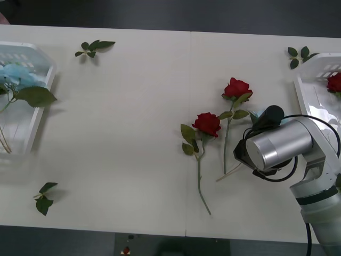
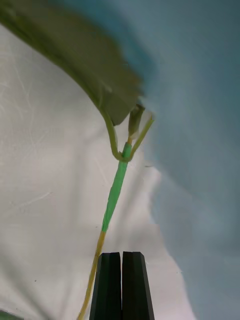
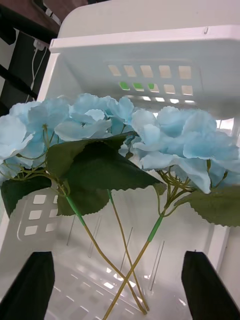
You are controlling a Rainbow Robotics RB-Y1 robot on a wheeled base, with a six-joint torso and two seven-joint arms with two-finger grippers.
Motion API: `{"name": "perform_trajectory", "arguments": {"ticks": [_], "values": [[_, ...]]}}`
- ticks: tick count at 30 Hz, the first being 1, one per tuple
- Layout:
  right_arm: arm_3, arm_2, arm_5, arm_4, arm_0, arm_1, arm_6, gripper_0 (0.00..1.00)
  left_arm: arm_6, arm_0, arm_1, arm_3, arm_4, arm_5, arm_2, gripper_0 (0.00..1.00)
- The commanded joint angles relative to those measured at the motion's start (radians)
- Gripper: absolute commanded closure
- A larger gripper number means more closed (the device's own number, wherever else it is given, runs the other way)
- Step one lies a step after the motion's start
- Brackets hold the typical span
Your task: Put the red flowers into the right box and the blue flowers into the left box
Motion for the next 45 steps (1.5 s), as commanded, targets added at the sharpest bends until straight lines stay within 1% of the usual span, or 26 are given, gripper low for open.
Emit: {"name": "perform_trajectory", "arguments": {"ticks": [1,5,7,10,11,12,14,15,16,17,19,24,28,30,33,40,45], "values": [[-0.15,-0.003,0.069,-0.026,-0.009,-0.019,-0.051,1.0,-0.029,-0.004,0.039,-0.016,0.012,-0.019,0.008,0.21],[-0.237,-0.021,0.129,-0.086,-0.009,-0.042,-0.055,1.0,-0.035,-0.004,0.039,-0.033,0.048,-0.017,0.035,0.14],[-0.283,-0.04,0.157,-0.121,-0.009,-0.048,-0.054,1.0,-0.045,0.004,0.04,-0.06,0.124,-0.003,0.089,0.07],[-0.303,-0.041,0.16,-0.132,-0.009,-0.059,-0.048,1.0,-0.049,0.018,0.039,-0.125,0.226,0.035,0.141,0.0],[-0.303,-0.041,0.155,-0.132,-0.009,-0.059,-0.046,1.0,-0.048,0.021,0.039,-0.143,0.241,0.044,0.147,0.0],[-0.3,-0.041,0.152,-0.127,-0.008,-0.062,-0.046,0.98,-0.043,0.025,0.039,-0.18,0.265,0.061,0.153,0.0],[-0.286,-0.041,0.148,-0.118,-0.008,-0.062,-0.044,0.69,-0.034,0.042,0.039,-0.241,0.287,0.08,0.155,0.0],[-0.275,-0.041,0.146,-0.112,-0.008,-0.062,-0.044,0.43,-0.028,0.059,0.034,-0.281,0.295,0.078,0.155,0.0],[-0.265,-0.041,0.142,-0.109,-0.009,-0.061,-0.044,0.28,-0.011,0.084,0.031,-0.32,0.301,0.07,0.155,0.0],[-0.252,-0.041,0.135,-0.107,-0.009,-0.059,-0.044,0.21,0.015,0.113,0.025,-0.358,0.307,0.047,0.155,0.0],[-0.233,-0.041,0.122,-0.106,-0.009,-0.056,-0.041,0.16,0.04,0.167,0.016,-0.407,0.308,-0.008,0.153,0.0],[-0.171,-0.034,0.074,-0.093,-0.009,-0.041,-0.035,0.16,0.043,0.309,0.002,-0.496,0.318,-0.163,0.152,0.0],[-0.137,-0.032,0.046,-0.084,-0.009,-0.027,-0.029,0.16,0.028,0.378,-0.018,-0.514,0.359,-0.267,0.152,0.0],[-0.114,-0.031,0.03,-0.081,-0.009,-0.021,-0.028,0.16,-0.034,0.409,-0.044,-0.517,0.403,-0.316,0.152,0.0],[-0.088,-0.027,0.013,-0.081,-0.009,-0.021,-0.023,0.16,-0.124,0.42,-0.087,-0.519,0.462,-0.339,0.152,0.0],[-0.044,-0.015,-0.003,-0.077,-0.009,-0.019,-0.018,0.16,-0.308,0.42,-0.191,-0.539,0.58,-0.342,0.141,0.0],[-0.019,-0.009,-0.021,-0.078,-0.009,-0.018,-0.018,0.16,-0.382,0.44,-0.178,-0.565,0.646,-0.42,0.089,0.0]]}}
